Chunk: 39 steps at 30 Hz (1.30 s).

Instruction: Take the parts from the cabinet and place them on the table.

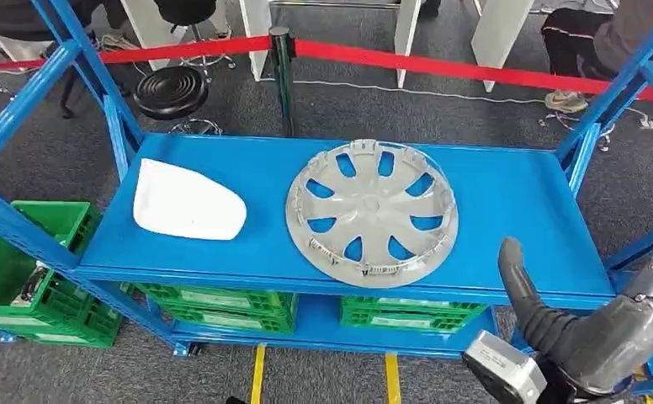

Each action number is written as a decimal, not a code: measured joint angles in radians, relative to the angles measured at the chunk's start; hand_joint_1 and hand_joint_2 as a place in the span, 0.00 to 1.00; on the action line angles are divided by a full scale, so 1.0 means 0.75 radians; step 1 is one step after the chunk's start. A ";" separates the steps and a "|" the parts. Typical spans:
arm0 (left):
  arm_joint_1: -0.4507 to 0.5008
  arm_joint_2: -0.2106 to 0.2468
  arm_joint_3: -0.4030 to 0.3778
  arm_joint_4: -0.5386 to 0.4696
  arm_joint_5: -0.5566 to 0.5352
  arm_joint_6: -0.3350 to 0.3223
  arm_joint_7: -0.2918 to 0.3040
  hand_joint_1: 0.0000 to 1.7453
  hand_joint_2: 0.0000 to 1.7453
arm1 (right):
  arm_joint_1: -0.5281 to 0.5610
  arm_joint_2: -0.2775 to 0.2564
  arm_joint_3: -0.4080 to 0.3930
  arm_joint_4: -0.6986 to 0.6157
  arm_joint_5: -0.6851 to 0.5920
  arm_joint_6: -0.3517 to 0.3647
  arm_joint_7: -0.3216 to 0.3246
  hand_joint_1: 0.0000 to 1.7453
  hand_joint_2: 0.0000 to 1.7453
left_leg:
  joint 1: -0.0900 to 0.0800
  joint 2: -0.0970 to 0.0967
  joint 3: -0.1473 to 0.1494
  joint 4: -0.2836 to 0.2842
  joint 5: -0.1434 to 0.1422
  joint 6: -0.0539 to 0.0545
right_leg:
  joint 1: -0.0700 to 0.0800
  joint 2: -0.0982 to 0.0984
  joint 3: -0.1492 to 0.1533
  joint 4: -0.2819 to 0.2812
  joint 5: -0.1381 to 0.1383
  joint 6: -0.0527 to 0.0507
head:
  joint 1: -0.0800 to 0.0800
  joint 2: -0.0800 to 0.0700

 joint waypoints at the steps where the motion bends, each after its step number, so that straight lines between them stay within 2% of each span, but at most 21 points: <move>1: 0.000 0.000 0.005 0.001 0.004 0.000 -0.001 0.00 0.00 | 0.000 -0.004 0.001 -0.003 -0.001 0.000 0.004 0.00 1.00 | 0.003 -0.003 0.002 -0.008 0.008 -0.002 | 0.000 -0.001 0.005 0.004 -0.007 -0.003 | 0.000 0.000; 2: -0.002 -0.001 0.005 0.001 0.008 0.000 -0.002 0.00 0.00 | 0.000 -0.010 0.001 -0.005 -0.008 0.000 0.016 0.00 1.00 | 0.001 -0.004 0.003 -0.008 0.007 -0.009 | 0.000 -0.003 0.008 0.000 -0.003 -0.029 | 0.004 0.000; 3: -0.005 -0.002 0.006 0.001 0.015 -0.001 -0.003 0.00 0.00 | 0.000 -0.018 0.002 -0.004 -0.020 0.000 0.040 0.00 1.00 | -0.001 -0.007 0.004 -0.008 0.006 -0.008 | 0.000 -0.006 0.014 -0.001 -0.006 -0.035 | 0.004 0.000; 4: -0.006 -0.003 0.008 0.001 0.018 -0.001 -0.004 0.00 0.00 | -0.001 -0.026 0.003 -0.003 -0.042 0.000 0.074 0.00 1.00 | -0.003 -0.008 0.006 -0.008 0.000 0.001 | -0.001 -0.008 0.019 -0.007 -0.007 -0.033 | 0.006 0.000; 5: -0.006 -0.003 0.014 0.001 0.027 -0.001 -0.004 0.00 0.00 | -0.008 -0.042 0.005 0.001 -0.091 0.002 0.127 0.00 1.00 | -0.003 -0.008 0.007 -0.008 -0.001 0.003 | -0.001 -0.008 0.023 -0.012 -0.007 -0.033 | 0.006 0.000; 7: -0.006 -0.003 0.025 0.001 0.048 -0.005 -0.010 0.00 0.00 | -0.058 -0.103 0.038 0.023 -0.354 0.024 0.254 0.00 1.00 | -0.006 -0.003 0.007 -0.008 -0.005 0.010 | -0.001 -0.007 0.026 -0.019 -0.006 -0.032 | 0.008 0.000; 9: -0.009 -0.002 0.036 0.001 0.055 -0.010 -0.013 0.00 0.00 | -0.102 -0.166 0.076 0.064 -0.817 0.065 0.280 0.00 1.00 | -0.006 -0.001 0.007 -0.008 -0.007 0.012 | -0.002 -0.007 0.028 -0.025 -0.006 -0.028 | 0.009 0.000; 10: -0.009 -0.001 0.038 0.001 0.055 -0.012 -0.015 0.00 0.00 | -0.115 -0.192 0.090 0.085 -1.029 0.078 0.272 0.00 1.00 | -0.008 -0.001 0.008 -0.008 -0.007 0.017 | -0.003 -0.008 0.028 -0.027 -0.005 -0.019 | 0.009 0.000; 11: -0.009 -0.001 0.038 0.001 0.055 -0.015 -0.015 0.00 0.00 | -0.123 -0.220 0.109 0.104 -1.200 0.091 0.263 0.00 1.00 | -0.010 -0.001 0.008 -0.008 -0.008 0.018 | -0.006 -0.009 0.029 -0.030 -0.005 -0.002 | 0.009 0.000; 12: -0.008 -0.001 0.039 0.001 0.054 -0.019 -0.015 0.00 0.00 | -0.135 -0.242 0.120 0.117 -1.277 0.116 0.273 0.00 1.00 | -0.012 -0.001 0.007 -0.008 -0.007 0.022 | -0.010 -0.009 0.030 -0.033 -0.004 0.017 | 0.009 0.000; 13: -0.008 0.000 0.039 0.001 0.048 -0.023 -0.015 0.00 0.00 | -0.156 -0.260 0.134 0.134 -1.261 0.164 0.311 0.00 1.00 | -0.013 0.000 0.007 -0.008 -0.008 0.023 | -0.011 -0.009 0.032 -0.033 -0.004 0.022 | 0.009 0.000; 15: -0.009 0.003 0.039 0.001 0.027 -0.036 -0.015 0.00 0.00 | -0.211 -0.321 0.169 0.191 -1.090 0.331 0.416 0.00 1.00 | -0.013 0.004 0.009 -0.008 -0.008 0.023 | -0.011 -0.007 0.033 -0.033 -0.003 0.023 | 0.009 0.000; 17: -0.009 0.005 0.039 0.001 0.001 -0.048 -0.018 0.00 0.00 | -0.272 -0.379 0.206 0.256 -1.003 0.492 0.500 0.00 1.00 | -0.013 0.007 0.010 -0.008 -0.007 0.024 | -0.011 -0.007 0.034 -0.033 -0.003 0.023 | 0.009 0.000; 19: -0.010 0.008 0.038 0.001 -0.028 -0.057 -0.024 0.00 0.00 | -0.354 -0.422 0.249 0.347 -0.994 0.653 0.539 0.00 1.00 | -0.012 0.010 0.011 -0.008 -0.006 0.025 | -0.010 -0.006 0.033 -0.033 -0.002 0.024 | 0.009 0.000; 21: -0.016 0.009 0.038 0.001 -0.047 -0.069 -0.026 0.00 0.00 | -0.425 -0.459 0.286 0.457 -1.012 0.749 0.541 0.00 1.00 | -0.012 0.010 0.012 -0.008 -0.005 0.028 | -0.010 -0.007 0.033 -0.033 -0.001 0.024 | 0.009 0.000; 26: -0.023 0.010 0.038 0.001 -0.057 -0.076 -0.027 0.00 0.00 | -0.523 -0.537 0.352 0.675 -1.045 0.799 0.516 0.00 1.00 | -0.012 0.008 0.012 -0.009 -0.004 0.028 | -0.010 -0.007 0.034 -0.033 0.000 0.025 | 0.009 0.000; 29: -0.023 0.010 0.038 0.001 -0.055 -0.086 -0.030 0.00 0.00 | -0.538 -0.572 0.382 0.756 -1.073 0.817 0.542 0.00 1.00 | -0.012 0.003 0.012 -0.009 -0.004 0.028 | -0.010 -0.007 0.033 -0.033 -0.001 0.025 | 0.009 0.000; 32: -0.020 0.005 0.038 0.001 -0.053 -0.103 -0.024 0.00 0.00 | -0.518 -0.619 0.403 0.803 -1.110 0.820 0.569 0.00 1.00 | -0.012 -0.005 0.011 -0.009 -0.004 0.028 | -0.011 -0.011 0.033 -0.034 -0.001 0.026 | 0.009 0.000; 39: -0.016 -0.024 0.035 0.001 -0.064 -0.132 0.047 0.00 0.00 | -0.382 -0.766 0.408 0.845 -1.167 0.795 0.638 0.00 1.00 | -0.012 -0.021 0.010 -0.009 -0.005 0.028 | -0.011 -0.017 0.038 -0.037 -0.004 0.028 | 0.009 0.000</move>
